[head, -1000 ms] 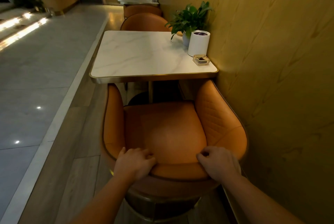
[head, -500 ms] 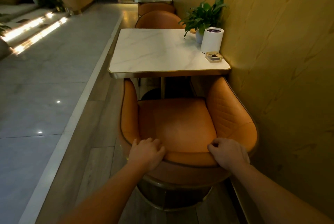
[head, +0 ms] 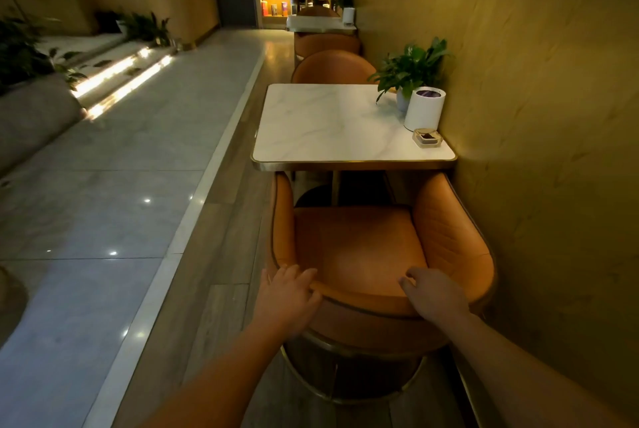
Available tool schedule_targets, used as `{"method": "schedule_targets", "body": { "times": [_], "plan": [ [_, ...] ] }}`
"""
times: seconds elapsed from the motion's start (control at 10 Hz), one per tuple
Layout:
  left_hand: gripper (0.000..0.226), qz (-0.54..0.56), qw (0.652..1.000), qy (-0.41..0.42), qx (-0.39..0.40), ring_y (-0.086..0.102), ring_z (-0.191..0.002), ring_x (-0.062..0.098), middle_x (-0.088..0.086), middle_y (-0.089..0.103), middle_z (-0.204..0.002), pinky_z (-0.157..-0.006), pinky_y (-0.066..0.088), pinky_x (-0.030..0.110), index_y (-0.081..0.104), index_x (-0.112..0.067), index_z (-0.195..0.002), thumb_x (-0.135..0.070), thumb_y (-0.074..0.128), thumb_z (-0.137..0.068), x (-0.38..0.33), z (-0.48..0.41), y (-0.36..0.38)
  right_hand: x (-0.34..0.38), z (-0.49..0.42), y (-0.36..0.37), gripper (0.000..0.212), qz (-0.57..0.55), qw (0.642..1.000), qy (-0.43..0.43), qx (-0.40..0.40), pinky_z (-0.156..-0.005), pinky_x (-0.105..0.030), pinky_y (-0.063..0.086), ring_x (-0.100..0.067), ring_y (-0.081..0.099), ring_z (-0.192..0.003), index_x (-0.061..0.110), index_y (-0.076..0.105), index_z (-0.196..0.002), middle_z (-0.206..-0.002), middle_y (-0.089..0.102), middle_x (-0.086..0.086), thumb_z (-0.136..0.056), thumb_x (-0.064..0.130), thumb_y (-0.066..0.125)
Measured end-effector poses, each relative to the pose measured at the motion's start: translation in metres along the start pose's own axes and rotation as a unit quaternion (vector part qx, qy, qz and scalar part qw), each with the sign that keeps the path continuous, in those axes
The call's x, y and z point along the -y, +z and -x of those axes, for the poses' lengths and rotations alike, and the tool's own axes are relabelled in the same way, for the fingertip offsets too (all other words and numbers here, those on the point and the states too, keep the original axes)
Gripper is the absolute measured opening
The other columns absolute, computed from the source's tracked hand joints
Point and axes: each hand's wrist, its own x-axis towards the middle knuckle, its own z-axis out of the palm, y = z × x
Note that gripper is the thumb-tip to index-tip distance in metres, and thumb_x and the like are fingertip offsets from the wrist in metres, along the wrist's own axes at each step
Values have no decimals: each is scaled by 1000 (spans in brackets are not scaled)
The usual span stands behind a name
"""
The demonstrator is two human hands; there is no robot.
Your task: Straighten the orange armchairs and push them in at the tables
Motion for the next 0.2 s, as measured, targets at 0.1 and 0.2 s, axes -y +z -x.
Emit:
{"method": "schedule_targets", "body": {
  "times": [0.1, 0.2],
  "plan": [
    [54, 0, 999, -12, -35, 20, -149, 22, 0, 33, -157, -121, 6, 58, 28, -34, -152, -51, 30, -100, -3, 19, -28, 21, 15, -23, 46, -24, 1000, -20, 7, -86, -34, 51, -21, 61, -109, 21, 55, -138, -124, 65, -3, -103, 48, 42],
    [55, 5, 999, -7, -45, 17, -150, 22, 1, 30, -159, -121, 5, 59, 26, -34, -153, -51, 31, -100, -5, 28, -40, 25, 21, -31, 48, -25, 999, -28, 18, -92, -35, 49, -22, 58, -117, 21, 52, -141, -132, 62, -4, -103, 48, 42]
  ]
}}
